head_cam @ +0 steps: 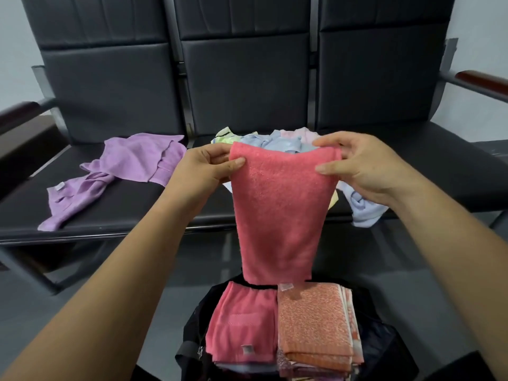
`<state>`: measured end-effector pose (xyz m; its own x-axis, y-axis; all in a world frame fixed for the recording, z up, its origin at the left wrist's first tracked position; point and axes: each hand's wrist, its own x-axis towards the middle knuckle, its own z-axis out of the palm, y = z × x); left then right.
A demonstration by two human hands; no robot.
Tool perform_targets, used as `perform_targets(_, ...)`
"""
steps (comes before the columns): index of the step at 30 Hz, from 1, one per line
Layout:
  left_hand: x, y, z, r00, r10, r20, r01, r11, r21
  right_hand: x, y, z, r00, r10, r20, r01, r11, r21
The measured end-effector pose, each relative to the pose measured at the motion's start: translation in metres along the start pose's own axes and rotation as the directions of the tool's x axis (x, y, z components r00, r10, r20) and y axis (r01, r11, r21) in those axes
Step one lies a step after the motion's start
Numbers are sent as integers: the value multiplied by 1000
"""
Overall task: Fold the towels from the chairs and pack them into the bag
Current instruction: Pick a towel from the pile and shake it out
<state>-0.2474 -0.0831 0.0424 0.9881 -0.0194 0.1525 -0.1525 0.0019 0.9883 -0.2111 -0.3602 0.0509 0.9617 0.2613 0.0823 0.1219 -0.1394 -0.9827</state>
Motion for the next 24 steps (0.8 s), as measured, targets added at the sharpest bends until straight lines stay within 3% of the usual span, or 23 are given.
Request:
perform_targets(2,-1,-1,2,1000,6,-28,-5,999,34,-1,2,1,993,-69,-97,42,964,-261)
perform_targets(5,-1,-3,6,998,17,-55,-13,997,77,-4,4,2,987,-99,-130,63,964,-256)
perform_targets(7,1,-4,6,996,11,-89,-5,998,69,-3,5,3,990,-52,-133,32,988,-149)
perform_targets(11,0,-3,5,997,-6,-80,3,999,-41,2,6,4,988,46,-150,-8,970,244)
perform_targets(14,-2,-3,3,994,79,-74,-74,995,64,3,4,-1,999,25,-29,-13,926,378)
perform_targets(16,-1,-3,1,982,145,-119,-116,968,223,2,2,-3,999,14,39,-23,971,239)
perform_targets(17,-1,-3,1,976,167,-141,-121,951,284,1,2,-4,999,0,32,-3,996,90)
perform_targets(20,-3,-4,3,970,185,-159,-122,932,340,1,4,-1,989,-121,-88,79,922,-380)
perform_targets(24,-2,-6,1,973,144,-180,-85,950,300,-2,3,2,977,-173,-120,125,934,-334)
